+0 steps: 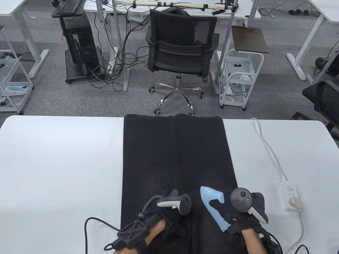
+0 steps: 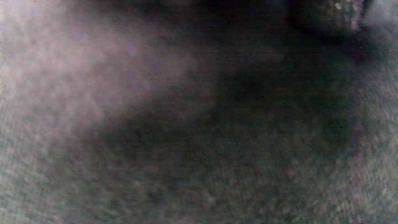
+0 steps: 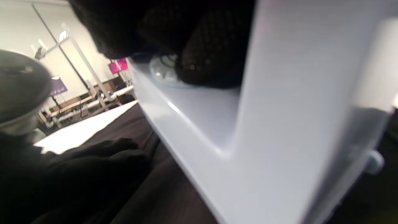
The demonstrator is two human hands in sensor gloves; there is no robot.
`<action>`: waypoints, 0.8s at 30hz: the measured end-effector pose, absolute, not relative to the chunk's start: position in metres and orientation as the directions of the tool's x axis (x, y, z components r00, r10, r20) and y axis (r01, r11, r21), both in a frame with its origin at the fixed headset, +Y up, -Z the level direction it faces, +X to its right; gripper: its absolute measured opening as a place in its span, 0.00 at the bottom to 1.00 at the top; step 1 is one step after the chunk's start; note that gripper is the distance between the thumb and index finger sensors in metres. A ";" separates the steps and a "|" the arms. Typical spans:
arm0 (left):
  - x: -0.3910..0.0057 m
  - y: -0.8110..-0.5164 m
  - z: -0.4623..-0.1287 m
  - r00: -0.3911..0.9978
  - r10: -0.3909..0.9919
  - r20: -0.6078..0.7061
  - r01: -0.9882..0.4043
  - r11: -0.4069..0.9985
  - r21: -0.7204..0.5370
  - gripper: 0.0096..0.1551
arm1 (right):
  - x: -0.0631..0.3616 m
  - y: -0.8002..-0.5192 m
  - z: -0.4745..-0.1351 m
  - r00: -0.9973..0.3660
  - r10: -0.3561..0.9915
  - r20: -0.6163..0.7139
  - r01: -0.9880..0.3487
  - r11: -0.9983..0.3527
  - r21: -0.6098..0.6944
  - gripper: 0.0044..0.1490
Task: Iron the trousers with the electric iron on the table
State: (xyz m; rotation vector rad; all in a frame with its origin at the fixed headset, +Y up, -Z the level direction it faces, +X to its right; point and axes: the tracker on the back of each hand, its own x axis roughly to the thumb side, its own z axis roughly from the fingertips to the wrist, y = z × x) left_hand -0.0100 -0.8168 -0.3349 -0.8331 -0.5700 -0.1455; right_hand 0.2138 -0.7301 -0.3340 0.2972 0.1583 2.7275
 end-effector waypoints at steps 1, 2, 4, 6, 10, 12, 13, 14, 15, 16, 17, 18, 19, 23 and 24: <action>-0.008 -0.816 -0.324 0.833 0.068 0.549 0.373 0.662 -0.650 0.70 | 0.211 -0.727 -0.334 -0.911 0.363 0.193 -0.333 -0.927 0.173 0.35; -0.006 -0.815 -0.316 0.822 0.052 0.567 0.391 0.672 -0.629 0.70 | 0.207 -0.724 -0.334 -0.919 0.337 0.202 -0.301 -0.935 0.190 0.35; -0.004 -0.814 -0.302 0.811 0.040 0.584 0.407 0.679 -0.611 0.70 | 0.197 -0.718 -0.330 -0.939 0.254 0.234 -0.197 -0.951 0.239 0.35; -0.007 -0.814 -0.296 0.810 0.066 0.582 0.367 0.718 -0.592 0.70 | 0.189 -0.719 -0.322 -0.948 0.157 0.278 -0.070 -0.952 0.299 0.35; -0.021 -0.806 -0.304 0.822 0.162 0.546 0.237 0.774 -0.587 0.67 | 0.182 -0.744 -0.306 -0.942 0.067 0.330 0.072 -0.918 0.390 0.35; -0.029 -0.802 -0.314 0.837 0.149 0.526 0.184 0.830 -0.527 0.67 | 0.180 -0.756 -0.305 -0.942 0.057 0.331 0.092 -0.905 0.416 0.36; -0.034 -0.804 -0.320 0.852 0.121 0.510 0.190 0.835 -0.516 0.68 | 0.181 -0.754 -0.307 -0.945 0.069 0.320 0.063 -0.922 0.383 0.36; -0.037 -0.810 -0.324 0.858 0.113 0.502 0.199 0.828 -0.525 0.68 | 0.178 -0.755 -0.309 -0.950 0.051 0.309 0.071 -0.926 0.370 0.36; -0.039 -0.814 -0.326 0.857 0.124 0.501 0.199 0.816 -0.543 0.69 | 0.177 -0.755 -0.312 -0.949 0.034 0.313 0.082 -0.934 0.349 0.37; -0.040 -0.820 -0.327 0.856 0.174 0.486 0.180 0.782 -0.596 0.68 | 0.174 -0.755 -0.318 -0.946 0.006 0.323 0.100 -0.945 0.312 0.38; -0.042 -0.820 -0.327 0.864 0.204 0.460 0.145 0.774 -0.616 0.68 | 0.171 -0.755 -0.326 -0.946 -0.011 0.323 0.103 -0.958 0.269 0.38; -0.042 -0.819 -0.327 0.864 0.206 0.460 0.138 0.782 -0.608 0.69 | 0.169 -0.756 -0.332 -0.946 -0.015 0.323 0.100 -0.964 0.247 0.39; -0.041 -0.819 -0.328 0.861 0.190 0.473 0.158 0.783 -0.602 0.69 | 0.167 -0.756 -0.342 -0.947 -0.017 0.321 0.095 -0.969 0.227 0.39; -0.039 -0.820 -0.328 0.860 0.175 0.480 0.182 0.773 -0.608 0.69 | 0.161 -0.757 -0.392 -0.970 -0.023 0.244 0.066 -0.983 0.173 0.41; -0.039 -0.820 -0.328 0.859 0.181 0.480 0.180 0.769 -0.613 0.69 | 0.160 -0.757 -0.409 -0.975 -0.028 0.218 0.063 -0.986 0.153 0.41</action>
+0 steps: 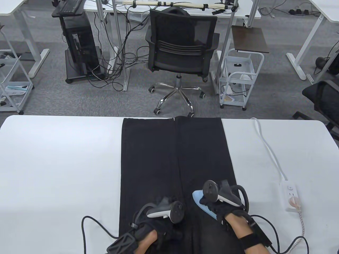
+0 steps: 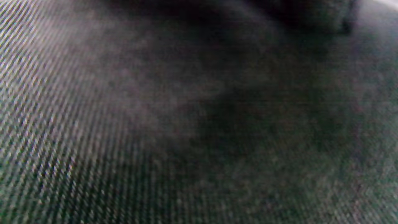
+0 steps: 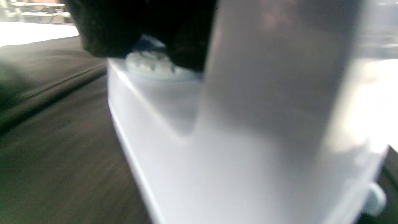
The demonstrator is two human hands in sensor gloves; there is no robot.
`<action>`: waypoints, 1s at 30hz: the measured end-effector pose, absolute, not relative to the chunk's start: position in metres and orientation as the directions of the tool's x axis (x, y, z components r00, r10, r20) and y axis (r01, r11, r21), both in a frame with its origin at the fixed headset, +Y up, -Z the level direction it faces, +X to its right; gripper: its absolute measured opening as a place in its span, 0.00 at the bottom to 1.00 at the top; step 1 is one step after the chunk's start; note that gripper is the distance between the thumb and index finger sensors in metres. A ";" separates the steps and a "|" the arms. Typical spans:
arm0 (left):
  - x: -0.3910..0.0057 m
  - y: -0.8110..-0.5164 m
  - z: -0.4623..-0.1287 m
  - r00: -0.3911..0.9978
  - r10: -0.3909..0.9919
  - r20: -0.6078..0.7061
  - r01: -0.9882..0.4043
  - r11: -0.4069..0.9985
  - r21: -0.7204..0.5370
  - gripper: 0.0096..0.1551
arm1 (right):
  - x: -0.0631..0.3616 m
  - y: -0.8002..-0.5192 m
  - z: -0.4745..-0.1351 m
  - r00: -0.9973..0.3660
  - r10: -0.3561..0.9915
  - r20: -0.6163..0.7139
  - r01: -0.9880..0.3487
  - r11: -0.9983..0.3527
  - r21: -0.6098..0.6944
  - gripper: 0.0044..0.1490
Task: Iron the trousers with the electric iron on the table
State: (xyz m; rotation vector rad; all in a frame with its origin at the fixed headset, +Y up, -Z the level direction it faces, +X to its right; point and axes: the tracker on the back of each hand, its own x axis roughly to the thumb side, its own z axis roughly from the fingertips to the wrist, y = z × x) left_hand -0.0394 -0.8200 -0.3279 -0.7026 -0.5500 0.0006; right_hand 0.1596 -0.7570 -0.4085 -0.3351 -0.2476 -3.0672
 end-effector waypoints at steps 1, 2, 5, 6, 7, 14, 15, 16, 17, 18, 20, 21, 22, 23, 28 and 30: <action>-0.040 -0.820 -0.328 0.858 0.185 0.479 0.179 0.767 -0.616 0.69 | 0.158 -0.757 -0.423 -0.981 -0.033 0.189 0.061 -0.988 0.142 0.42; -0.040 -0.820 -0.328 0.858 0.186 0.479 0.179 0.766 -0.618 0.69 | 0.157 -0.757 -0.433 -0.984 -0.033 0.173 0.058 -0.988 0.140 0.42; -0.040 -0.820 -0.327 0.856 0.187 0.482 0.184 0.761 -0.622 0.69 | 0.153 -0.757 -0.468 -0.991 -0.042 0.124 0.058 -0.990 0.126 0.42; -0.040 -0.820 -0.327 0.856 0.190 0.481 0.183 0.759 -0.625 0.69 | 0.152 -0.757 -0.478 -0.992 -0.049 0.115 0.063 -0.991 0.120 0.42; -0.040 -0.820 -0.327 0.855 0.191 0.481 0.183 0.758 -0.626 0.69 | 0.152 -0.757 -0.481 -0.993 -0.051 0.109 0.064 -0.991 0.119 0.42; -0.041 -0.820 -0.327 0.857 0.200 0.476 0.172 0.758 -0.629 0.69 | 0.145 -0.756 -0.494 -0.997 -0.079 0.002 0.078 -0.979 0.186 0.42; -0.041 -0.820 -0.327 0.858 0.201 0.474 0.169 0.760 -0.628 0.69 | 0.145 -0.756 -0.492 -0.996 -0.085 -0.009 0.082 -0.977 0.198 0.42; -0.042 -0.821 -0.327 0.859 0.205 0.469 0.163 0.760 -0.630 0.69 | 0.145 -0.756 -0.489 -0.997 -0.074 -0.018 0.068 -0.974 0.215 0.42; -0.042 -0.821 -0.327 0.860 0.207 0.466 0.160 0.759 -0.632 0.69 | 0.145 -0.756 -0.486 -0.998 -0.066 -0.017 0.061 -0.973 0.222 0.42; -0.043 -0.821 -0.327 0.862 0.210 0.462 0.155 0.757 -0.634 0.69 | 0.145 -0.757 -0.481 -0.998 -0.061 -0.005 0.058 -0.970 0.237 0.42; -0.043 -0.821 -0.327 0.863 0.214 0.458 0.150 0.756 -0.637 0.69 | 0.144 -0.757 -0.470 -0.998 -0.054 0.016 0.056 -0.968 0.244 0.42; -0.043 -0.821 -0.327 0.864 0.216 0.455 0.148 0.755 -0.639 0.69 | 0.144 -0.758 -0.457 -0.998 -0.051 0.047 0.061 -0.969 0.241 0.42; -0.044 -0.821 -0.327 0.864 0.217 0.455 0.147 0.755 -0.639 0.69 | 0.144 -0.758 -0.449 -0.997 -0.049 0.065 0.063 -0.969 0.237 0.42; -0.044 -0.821 -0.327 0.865 0.219 0.452 0.143 0.755 -0.640 0.69 | 0.145 -0.758 -0.435 -0.994 -0.046 0.099 0.068 -0.971 0.230 0.42; -0.046 -0.821 -0.327 0.866 0.222 0.448 0.137 0.756 -0.640 0.69 | 0.151 -0.761 -0.356 -0.969 -0.049 0.244 0.103 -0.971 0.215 0.42; -0.047 -0.822 -0.327 0.866 0.223 0.448 0.136 0.756 -0.640 0.69 | 0.156 -0.761 -0.329 -0.957 -0.052 0.287 0.115 -0.971 0.210 0.42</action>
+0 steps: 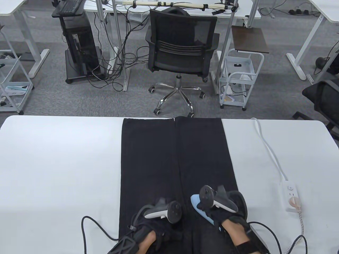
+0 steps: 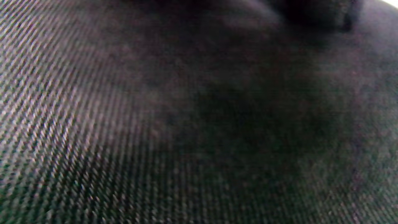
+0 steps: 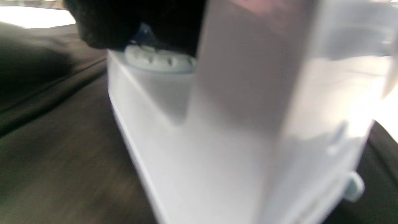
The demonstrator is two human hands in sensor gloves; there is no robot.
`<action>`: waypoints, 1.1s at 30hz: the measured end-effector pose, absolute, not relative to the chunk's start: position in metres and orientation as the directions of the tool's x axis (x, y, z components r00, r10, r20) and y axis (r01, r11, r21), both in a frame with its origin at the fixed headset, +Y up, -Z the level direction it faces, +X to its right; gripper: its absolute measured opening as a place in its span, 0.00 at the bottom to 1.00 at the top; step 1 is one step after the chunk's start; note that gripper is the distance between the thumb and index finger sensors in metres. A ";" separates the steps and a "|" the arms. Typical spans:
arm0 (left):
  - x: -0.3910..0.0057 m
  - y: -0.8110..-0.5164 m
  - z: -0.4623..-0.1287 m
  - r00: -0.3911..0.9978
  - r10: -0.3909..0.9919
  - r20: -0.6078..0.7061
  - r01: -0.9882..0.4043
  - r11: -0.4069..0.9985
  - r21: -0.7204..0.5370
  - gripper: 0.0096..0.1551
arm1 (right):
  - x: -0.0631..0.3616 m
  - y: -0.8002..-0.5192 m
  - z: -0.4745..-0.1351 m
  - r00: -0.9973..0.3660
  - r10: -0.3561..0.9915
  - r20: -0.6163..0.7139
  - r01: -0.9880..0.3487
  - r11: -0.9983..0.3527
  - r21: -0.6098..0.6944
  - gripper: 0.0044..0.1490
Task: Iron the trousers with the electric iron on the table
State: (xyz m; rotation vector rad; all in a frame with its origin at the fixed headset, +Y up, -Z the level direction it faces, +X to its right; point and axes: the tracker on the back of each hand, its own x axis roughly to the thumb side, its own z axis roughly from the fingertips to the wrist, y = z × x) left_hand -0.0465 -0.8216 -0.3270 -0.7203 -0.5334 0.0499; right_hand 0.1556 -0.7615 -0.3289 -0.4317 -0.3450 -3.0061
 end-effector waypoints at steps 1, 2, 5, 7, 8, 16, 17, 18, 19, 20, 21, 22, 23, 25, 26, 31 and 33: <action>-0.047 -0.822 -0.327 0.866 0.223 0.448 0.136 0.756 -0.640 0.69 | 0.158 -0.762 -0.318 -0.952 -0.052 0.303 0.119 -0.971 0.209 0.42; -0.047 -0.822 -0.327 0.866 0.223 0.448 0.136 0.756 -0.640 0.69 | 0.161 -0.762 -0.300 -0.943 -0.051 0.328 0.125 -0.970 0.210 0.42; -0.047 -0.822 -0.327 0.866 0.223 0.448 0.137 0.755 -0.641 0.69 | 0.168 -0.762 -0.276 -0.934 -0.050 0.354 0.129 -0.971 0.201 0.43; -0.047 -0.822 -0.328 0.865 0.224 0.448 0.139 0.753 -0.643 0.69 | 0.170 -0.762 -0.273 -0.933 -0.049 0.357 0.124 -0.974 0.190 0.43; -0.047 -0.822 -0.328 0.865 0.223 0.449 0.140 0.753 -0.643 0.69 | 0.171 -0.762 -0.275 -0.933 -0.034 0.359 0.114 -0.972 0.205 0.42; -0.045 -0.822 -0.328 0.860 0.227 0.456 0.147 0.748 -0.648 0.69 | 0.174 -0.762 -0.338 -0.941 -0.020 0.337 0.070 -0.988 0.135 0.42; -0.045 -0.822 -0.328 0.860 0.227 0.457 0.147 0.748 -0.648 0.69 | 0.175 -0.762 -0.350 -0.942 -0.020 0.335 0.067 -0.989 0.130 0.42; -0.045 -0.822 -0.328 0.859 0.227 0.458 0.148 0.747 -0.648 0.69 | 0.176 -0.762 -0.371 -0.954 -0.021 0.300 0.062 -0.990 0.127 0.42; -0.045 -0.822 -0.328 0.859 0.228 0.459 0.149 0.747 -0.648 0.69 | 0.177 -0.762 -0.382 -0.961 -0.017 0.275 0.055 -0.990 0.130 0.42; -0.045 -0.822 -0.329 0.858 0.228 0.460 0.150 0.746 -0.649 0.69 | 0.178 -0.762 -0.400 -0.971 -0.018 0.239 0.051 -0.990 0.131 0.42; -0.045 -0.822 -0.329 0.858 0.229 0.461 0.150 0.745 -0.650 0.69 | 0.178 -0.761 -0.409 -0.975 -0.021 0.222 0.051 -0.990 0.129 0.42; -0.044 -0.822 -0.329 0.857 0.229 0.462 0.151 0.745 -0.650 0.69 | 0.178 -0.761 -0.426 -0.982 -0.023 0.190 0.048 -0.991 0.128 0.42; -0.044 -0.822 -0.329 0.856 0.230 0.463 0.152 0.744 -0.651 0.70 | 0.178 -0.761 -0.442 -0.989 -0.022 0.147 0.042 -0.990 0.133 0.42; -0.044 -0.823 -0.329 0.855 0.232 0.463 0.152 0.743 -0.652 0.69 | 0.176 -0.760 -0.465 -0.995 -0.029 0.096 0.042 -0.990 0.134 0.42; -0.044 -0.822 -0.329 0.855 0.233 0.463 0.151 0.742 -0.653 0.70 | 0.175 -0.760 -0.475 -0.997 -0.032 0.074 0.041 -0.990 0.135 0.42; -0.044 -0.823 -0.329 0.854 0.238 0.463 0.149 0.741 -0.655 0.70 | 0.173 -0.759 -0.508 -0.999 -0.036 -0.020 0.033 -0.990 0.140 0.42; -0.044 -0.823 -0.329 0.854 0.241 0.461 0.144 0.742 -0.654 0.70 | 0.172 -0.759 -0.510 -0.999 -0.036 -0.040 0.029 -0.988 0.150 0.42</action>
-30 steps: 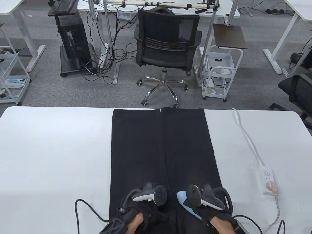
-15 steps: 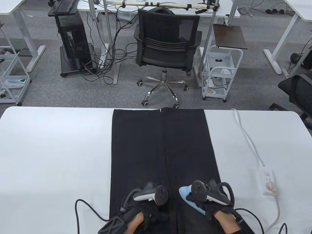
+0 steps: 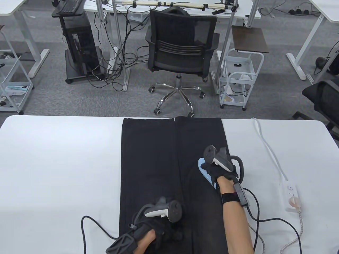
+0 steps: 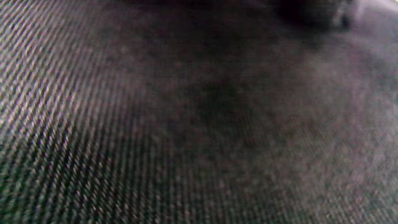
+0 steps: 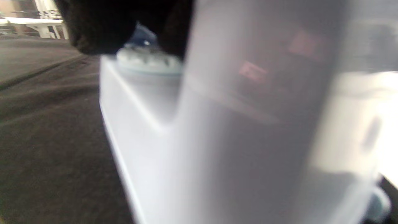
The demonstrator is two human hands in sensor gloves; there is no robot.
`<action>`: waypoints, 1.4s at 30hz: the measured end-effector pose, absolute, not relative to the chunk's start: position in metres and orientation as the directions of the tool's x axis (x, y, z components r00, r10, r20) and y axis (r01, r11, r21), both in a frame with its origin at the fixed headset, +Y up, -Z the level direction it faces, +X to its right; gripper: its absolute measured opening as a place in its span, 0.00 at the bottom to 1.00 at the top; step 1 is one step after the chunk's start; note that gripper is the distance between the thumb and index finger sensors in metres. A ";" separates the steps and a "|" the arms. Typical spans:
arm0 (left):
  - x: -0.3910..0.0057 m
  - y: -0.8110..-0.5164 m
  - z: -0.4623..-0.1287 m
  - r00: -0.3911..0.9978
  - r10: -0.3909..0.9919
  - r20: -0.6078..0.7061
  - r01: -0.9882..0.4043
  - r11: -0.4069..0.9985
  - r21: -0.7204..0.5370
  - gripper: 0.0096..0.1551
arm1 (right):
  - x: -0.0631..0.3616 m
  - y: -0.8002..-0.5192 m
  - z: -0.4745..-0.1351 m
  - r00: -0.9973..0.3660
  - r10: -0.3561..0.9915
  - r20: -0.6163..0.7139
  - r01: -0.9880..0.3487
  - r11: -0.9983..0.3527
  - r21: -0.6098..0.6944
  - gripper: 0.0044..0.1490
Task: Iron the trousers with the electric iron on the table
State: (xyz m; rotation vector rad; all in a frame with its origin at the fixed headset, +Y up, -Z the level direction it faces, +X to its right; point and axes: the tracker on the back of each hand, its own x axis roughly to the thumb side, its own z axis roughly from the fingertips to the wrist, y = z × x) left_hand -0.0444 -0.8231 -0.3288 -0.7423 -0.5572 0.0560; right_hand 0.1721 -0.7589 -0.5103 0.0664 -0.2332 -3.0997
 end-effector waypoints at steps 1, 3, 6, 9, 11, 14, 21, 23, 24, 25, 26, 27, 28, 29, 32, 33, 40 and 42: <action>-0.044 -0.823 -0.329 0.854 0.241 0.460 0.143 0.742 -0.655 0.69 | 0.171 -0.759 -0.509 -0.998 -0.041 -0.044 0.035 -0.989 0.142 0.42; -0.044 -0.823 -0.329 0.854 0.239 0.462 0.146 0.743 -0.654 0.69 | 0.170 -0.759 -0.505 -0.996 -0.059 -0.060 0.050 -0.989 0.137 0.42; -0.045 -0.823 -0.329 0.854 0.240 0.461 0.145 0.742 -0.655 0.69 | 0.170 -0.760 -0.494 -0.998 -0.049 -0.049 0.042 -0.990 0.137 0.42; -0.045 -0.823 -0.329 0.855 0.240 0.460 0.144 0.742 -0.654 0.69 | 0.167 -0.760 -0.471 -0.999 -0.051 -0.016 0.048 -0.990 0.136 0.42; -0.046 -0.824 -0.329 0.855 0.241 0.459 0.141 0.744 -0.654 0.69 | 0.164 -0.761 -0.448 -0.999 -0.049 0.021 0.052 -0.989 0.139 0.42; -0.046 -0.824 -0.328 0.856 0.242 0.457 0.139 0.744 -0.654 0.69 | 0.160 -0.762 -0.406 -0.992 -0.050 0.117 0.067 -0.987 0.144 0.42; -0.047 -0.824 -0.328 0.856 0.244 0.456 0.136 0.745 -0.653 0.69 | 0.168 -0.763 -0.300 -0.964 -0.026 0.266 0.082 -0.976 0.203 0.40; -0.047 -0.824 -0.328 0.856 0.244 0.457 0.136 0.745 -0.653 0.69 | 0.170 -0.763 -0.280 -0.956 -0.024 0.294 0.088 -0.975 0.206 0.40; -0.047 -0.825 -0.328 0.855 0.244 0.457 0.136 0.745 -0.653 0.69 | 0.171 -0.764 -0.271 -0.951 -0.023 0.308 0.091 -0.974 0.207 0.40; -0.047 -0.825 -0.328 0.855 0.245 0.456 0.136 0.745 -0.654 0.69 | 0.172 -0.764 -0.266 -0.948 -0.026 0.318 0.095 -0.975 0.203 0.40; -0.047 -0.825 -0.328 0.855 0.245 0.457 0.137 0.744 -0.654 0.69 | 0.172 -0.764 -0.263 -0.945 -0.027 0.327 0.095 -0.977 0.191 0.40; -0.047 -0.825 -0.328 0.855 0.244 0.457 0.138 0.743 -0.655 0.69 | 0.173 -0.764 -0.264 -0.945 -0.019 0.327 0.084 -0.979 0.186 0.40; -0.047 -0.825 -0.329 0.855 0.245 0.457 0.137 0.743 -0.655 0.69 | 0.174 -0.764 -0.266 -0.945 -0.003 0.327 0.076 -0.975 0.208 0.40; -0.047 -0.825 -0.329 0.855 0.246 0.456 0.137 0.741 -0.657 0.69 | 0.174 -0.764 -0.269 -0.942 0.005 0.336 0.066 -0.978 0.200 0.40; -0.047 -0.824 -0.329 0.855 0.247 0.456 0.139 0.738 -0.660 0.69 | 0.174 -0.764 -0.289 -0.944 -0.002 0.330 0.063 -0.983 0.172 0.41; -0.047 -0.824 -0.329 0.855 0.247 0.456 0.140 0.737 -0.661 0.69 | 0.173 -0.764 -0.299 -0.949 -0.001 0.316 0.058 -0.984 0.168 0.41; -0.046 -0.825 -0.329 0.854 0.249 0.457 0.142 0.733 -0.665 0.69 | 0.166 -0.762 -0.397 -0.983 0.005 0.184 0.025 -0.987 0.161 0.41; -0.046 -0.825 -0.329 0.853 0.250 0.458 0.143 0.732 -0.666 0.69 | 0.162 -0.761 -0.429 -0.994 0.002 0.108 0.015 -0.988 0.151 0.41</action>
